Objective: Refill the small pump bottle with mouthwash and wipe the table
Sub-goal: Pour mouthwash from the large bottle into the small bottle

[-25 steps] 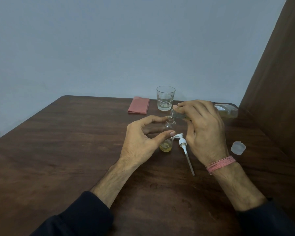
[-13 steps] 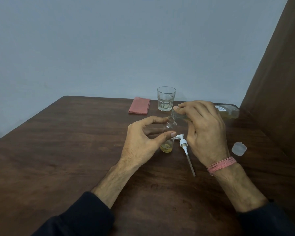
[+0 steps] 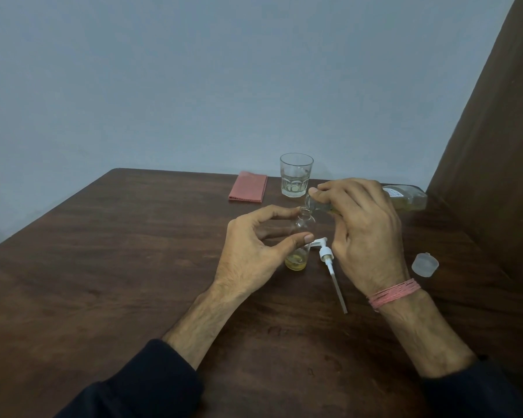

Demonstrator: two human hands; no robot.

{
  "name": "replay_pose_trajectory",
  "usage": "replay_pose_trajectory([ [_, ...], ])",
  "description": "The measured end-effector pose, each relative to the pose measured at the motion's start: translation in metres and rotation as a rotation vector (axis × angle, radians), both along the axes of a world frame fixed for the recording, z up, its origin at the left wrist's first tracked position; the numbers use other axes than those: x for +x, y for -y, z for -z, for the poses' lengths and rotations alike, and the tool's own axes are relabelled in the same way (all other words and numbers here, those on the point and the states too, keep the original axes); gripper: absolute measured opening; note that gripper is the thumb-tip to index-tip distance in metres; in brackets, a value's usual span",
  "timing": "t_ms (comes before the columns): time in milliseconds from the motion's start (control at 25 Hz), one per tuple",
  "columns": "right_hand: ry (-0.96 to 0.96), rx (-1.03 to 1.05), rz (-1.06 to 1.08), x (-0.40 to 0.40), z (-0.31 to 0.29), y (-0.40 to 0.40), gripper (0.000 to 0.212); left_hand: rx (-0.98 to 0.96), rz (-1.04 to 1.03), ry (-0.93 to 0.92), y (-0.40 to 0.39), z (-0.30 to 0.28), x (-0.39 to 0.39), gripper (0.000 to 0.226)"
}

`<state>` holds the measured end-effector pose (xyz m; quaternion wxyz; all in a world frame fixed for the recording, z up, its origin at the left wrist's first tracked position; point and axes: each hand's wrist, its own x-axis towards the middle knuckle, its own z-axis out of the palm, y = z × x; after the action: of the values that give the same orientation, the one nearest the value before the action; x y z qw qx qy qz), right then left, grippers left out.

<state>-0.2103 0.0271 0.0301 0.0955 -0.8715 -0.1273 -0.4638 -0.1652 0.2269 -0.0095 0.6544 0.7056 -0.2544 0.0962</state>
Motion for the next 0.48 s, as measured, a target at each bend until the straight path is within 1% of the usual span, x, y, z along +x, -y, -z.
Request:
replay_pose_trajectory([
  [480, -0.002, -0.005, -0.009, 0.0009, -0.0003, 0.0013, 0.064, 0.01, -0.009, -0.008, 0.0005, 0.0037, 0.0029, 0.045],
])
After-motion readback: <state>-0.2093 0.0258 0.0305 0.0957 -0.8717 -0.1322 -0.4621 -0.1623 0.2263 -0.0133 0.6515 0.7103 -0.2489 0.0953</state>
